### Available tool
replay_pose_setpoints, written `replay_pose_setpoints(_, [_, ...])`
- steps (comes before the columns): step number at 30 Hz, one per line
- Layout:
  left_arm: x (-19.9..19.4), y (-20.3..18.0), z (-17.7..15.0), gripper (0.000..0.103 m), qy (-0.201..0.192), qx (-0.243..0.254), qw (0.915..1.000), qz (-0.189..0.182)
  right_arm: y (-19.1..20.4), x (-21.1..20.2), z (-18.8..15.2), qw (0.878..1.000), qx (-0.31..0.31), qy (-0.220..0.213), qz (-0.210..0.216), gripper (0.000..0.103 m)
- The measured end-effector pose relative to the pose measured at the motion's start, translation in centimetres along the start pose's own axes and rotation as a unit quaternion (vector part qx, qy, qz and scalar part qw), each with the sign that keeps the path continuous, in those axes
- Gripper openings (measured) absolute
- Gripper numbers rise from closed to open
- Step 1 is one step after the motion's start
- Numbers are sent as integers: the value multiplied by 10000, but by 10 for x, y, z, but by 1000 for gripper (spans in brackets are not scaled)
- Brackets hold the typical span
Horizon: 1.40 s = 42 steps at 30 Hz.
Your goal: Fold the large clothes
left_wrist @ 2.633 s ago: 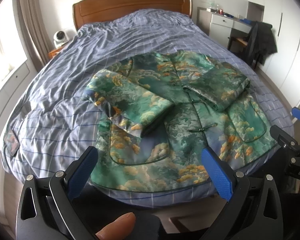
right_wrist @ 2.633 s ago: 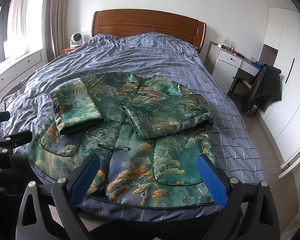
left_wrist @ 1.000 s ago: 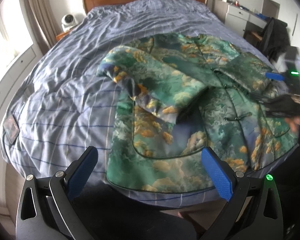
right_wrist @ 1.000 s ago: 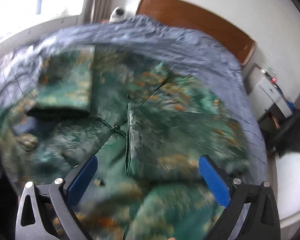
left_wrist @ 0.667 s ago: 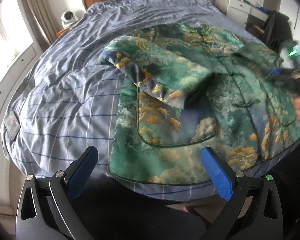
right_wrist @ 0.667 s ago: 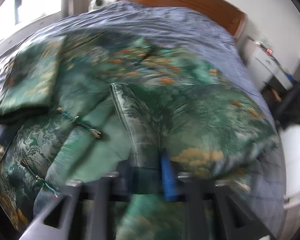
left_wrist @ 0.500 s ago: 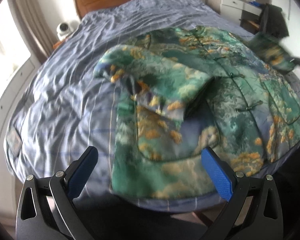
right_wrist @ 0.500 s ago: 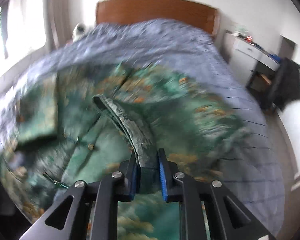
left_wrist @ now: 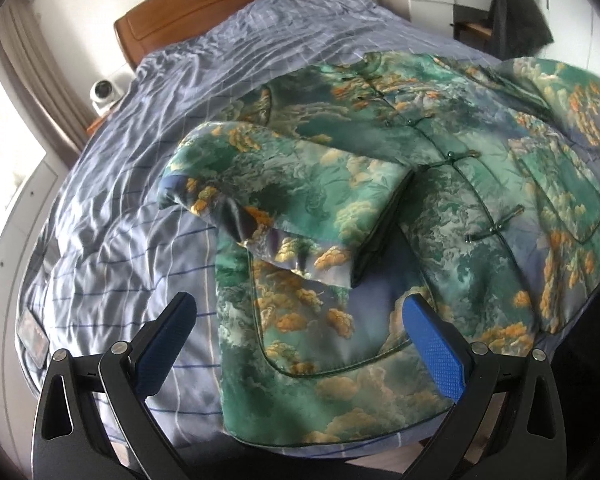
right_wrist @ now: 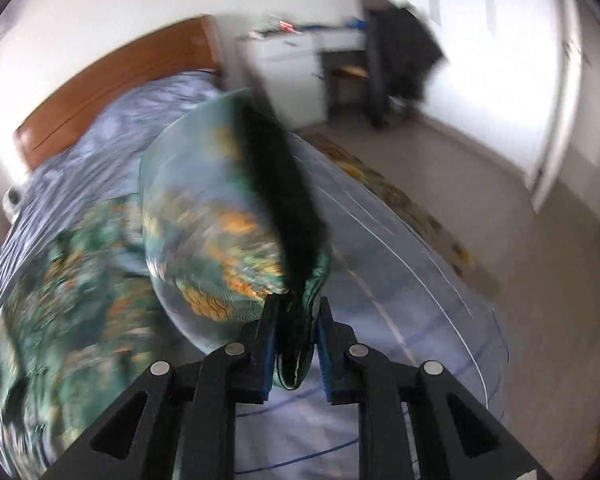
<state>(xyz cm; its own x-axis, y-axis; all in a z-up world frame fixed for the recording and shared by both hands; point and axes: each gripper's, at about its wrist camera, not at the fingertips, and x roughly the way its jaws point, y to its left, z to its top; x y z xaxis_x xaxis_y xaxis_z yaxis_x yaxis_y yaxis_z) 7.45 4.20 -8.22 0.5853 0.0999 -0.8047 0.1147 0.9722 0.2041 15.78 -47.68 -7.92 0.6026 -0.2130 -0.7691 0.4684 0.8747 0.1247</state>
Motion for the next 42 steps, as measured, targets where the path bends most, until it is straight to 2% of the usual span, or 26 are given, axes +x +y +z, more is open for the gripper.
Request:
replay_pose_setpoints(3, [4, 6, 0, 102, 31, -19, 10000, -41, -26, 31, -10, 9984, 433, 314, -185, 18])
replay_pose_setpoints(5, [8, 11, 0, 102, 17, 2, 9999, -113, -36, 41, -17, 9972, 509, 373, -411, 19])
replay_pose_setpoints(6, [10, 11, 0, 102, 5, 37, 9999, -143, -38, 41, -20, 9966, 506, 376, -535, 25])
replay_pose_setpoints(7, [13, 11, 1, 102, 0, 132, 9998, -174, -38, 39, -23, 9957, 477, 351, -717, 39])
replay_pose_setpoints(9, [24, 7, 5, 102, -5, 421, 9989, -191, -41, 28, -29, 9951, 360, 215, -896, 51])
replay_pose_setpoints(11, [38, -5, 9, 102, -35, 860, 9962, -141, -36, 13, -36, 9954, 186, 99, -937, 51])
replay_pose_setpoints(14, [71, -31, 15, 103, 10, 1669, 9860, -7, -22, -12, -40, 9964, -13, -76, -847, 52])
replay_pose_setpoints(17, [95, -36, 25, 103, 133, 1806, 9835, -37, -9, -36, -51, 9980, -201, -166, -584, 52])
replay_pose_setpoints(18, [97, -33, 28, 99, 164, 1731, 9847, -125, 0, -44, -58, 9983, -298, -188, -471, 52])
replay_pose_setpoints(19, [99, -27, 33, 83, 212, 1585, 9867, -302, 7, -50, -64, 9983, -387, -208, -387, 52])
replay_pose_setpoints(20, [100, -20, 37, 74, 291, 1416, 9881, -528, 19, -57, -71, 9979, -524, -238, -296, 52])
replay_pose_setpoints(21, [100, -16, 39, 53, 339, 1309, 9885, -684, 24, -62, -77, 9975, -615, -260, -243, 52])
replay_pose_setpoints(22, [97, -11, 40, 28, 363, 1172, 9886, -877, 36, -68, -84, 9967, -747, -272, -167, 52])
replay_pose_setpoints(23, [94, -7, 40, 16, 362, 1081, 9886, -984, 45, -74, -89, 9959, -852, -277, -92, 52])
replay_pose_setpoints(24, [88, -2, 39, 13, 311, 981, 9897, -999, 52, -80, -93, 9953, -927, -283, -28, 52])
replay_pose_setpoints(27, [61, 17, 36, 12, 0, 606, 9934, -974, 82, -91, -103, 9928, -1133, -310, 234, 52])
replay_pose_setpoints(30, [29, 56, 34, 12, -336, 42, 9961, -815, 111, -104, -108, 9889, -1345, -393, 499, 52])
replay_pose_setpoints(33, [4, 102, 25, 12, -563, -589, 9950, -580, 132, -111, -108, 9850, -1530, -466, 653, 52])
replay_pose_setpoints(36, [-5, 151, 10, 12, -611, -1165, 9910, -229, 149, -116, -110, 9810, -1709, -542, 738, 52])
replay_pose_setpoints(39, [6, 189, -5, 13, -452, -1731, 9839, 31, 160, -118, -113, 9781, -1829, -588, 806, 52])
replay_pose_setpoints(42, [22, 227, -25, 13, -290, -2430, 9695, 134, 166, -118, -116, 9768, -1882, -548, 866, 52])
